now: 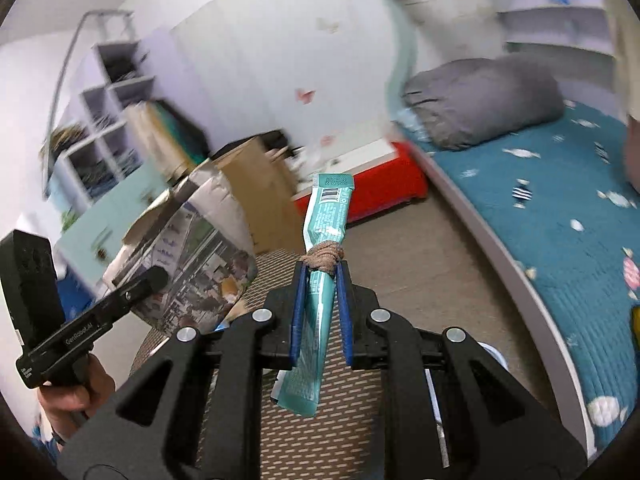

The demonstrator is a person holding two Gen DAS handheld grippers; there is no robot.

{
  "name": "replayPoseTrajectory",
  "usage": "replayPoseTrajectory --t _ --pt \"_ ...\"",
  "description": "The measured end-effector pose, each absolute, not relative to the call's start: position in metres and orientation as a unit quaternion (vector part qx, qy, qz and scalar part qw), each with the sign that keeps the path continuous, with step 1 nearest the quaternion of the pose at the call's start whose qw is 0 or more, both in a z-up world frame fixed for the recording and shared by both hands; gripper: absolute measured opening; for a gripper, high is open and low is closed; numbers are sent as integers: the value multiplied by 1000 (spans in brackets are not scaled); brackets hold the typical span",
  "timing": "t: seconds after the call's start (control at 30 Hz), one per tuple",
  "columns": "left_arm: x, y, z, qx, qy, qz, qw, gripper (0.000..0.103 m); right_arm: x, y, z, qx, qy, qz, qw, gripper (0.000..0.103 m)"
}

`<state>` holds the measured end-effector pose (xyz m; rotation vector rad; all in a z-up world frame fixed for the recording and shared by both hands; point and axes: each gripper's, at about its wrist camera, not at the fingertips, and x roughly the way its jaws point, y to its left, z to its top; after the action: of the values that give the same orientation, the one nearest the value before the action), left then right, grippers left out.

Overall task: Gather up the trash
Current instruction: 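Carry newspaper and teal wrapper to the wastebasket and release both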

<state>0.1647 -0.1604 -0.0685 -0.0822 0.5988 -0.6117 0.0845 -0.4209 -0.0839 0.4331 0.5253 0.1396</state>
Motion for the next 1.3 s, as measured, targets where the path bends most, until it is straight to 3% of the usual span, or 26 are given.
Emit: replayPoseTrajectory --t 0.23,0.53,1.0,1.1,1.13,1.17,1.2,1.23,1.3 --pt "204 -245 -106 -26 367 -340 866 6 88 -503 -129 261 278 -11 924 15" --pt "241 -336 -181 33 461 -338 820 6 114 -559 -230 324 351 -51 877 15" --pt "277 -392 -259 96 553 -321 763 7 151 -586 -325 379 421 -57 822 15" --pt "283 -402 -272 111 575 -317 746 11 160 -589 -344 388 436 -56 810 15" --pt "285 -405 -277 119 583 -315 739 22 162 -590 -350 391 440 -55 806 17" --pt "287 -407 -281 126 588 -311 736 45 165 -591 -357 397 444 -56 801 18" --pt "289 -407 -281 130 586 -303 740 57 166 -592 -362 400 448 -58 797 18" --pt "290 -408 -281 133 582 -297 745 82 167 -593 -369 405 454 -62 791 19" --pt "290 -405 -276 134 572 -295 753 86 166 -596 -378 420 457 -63 782 39"
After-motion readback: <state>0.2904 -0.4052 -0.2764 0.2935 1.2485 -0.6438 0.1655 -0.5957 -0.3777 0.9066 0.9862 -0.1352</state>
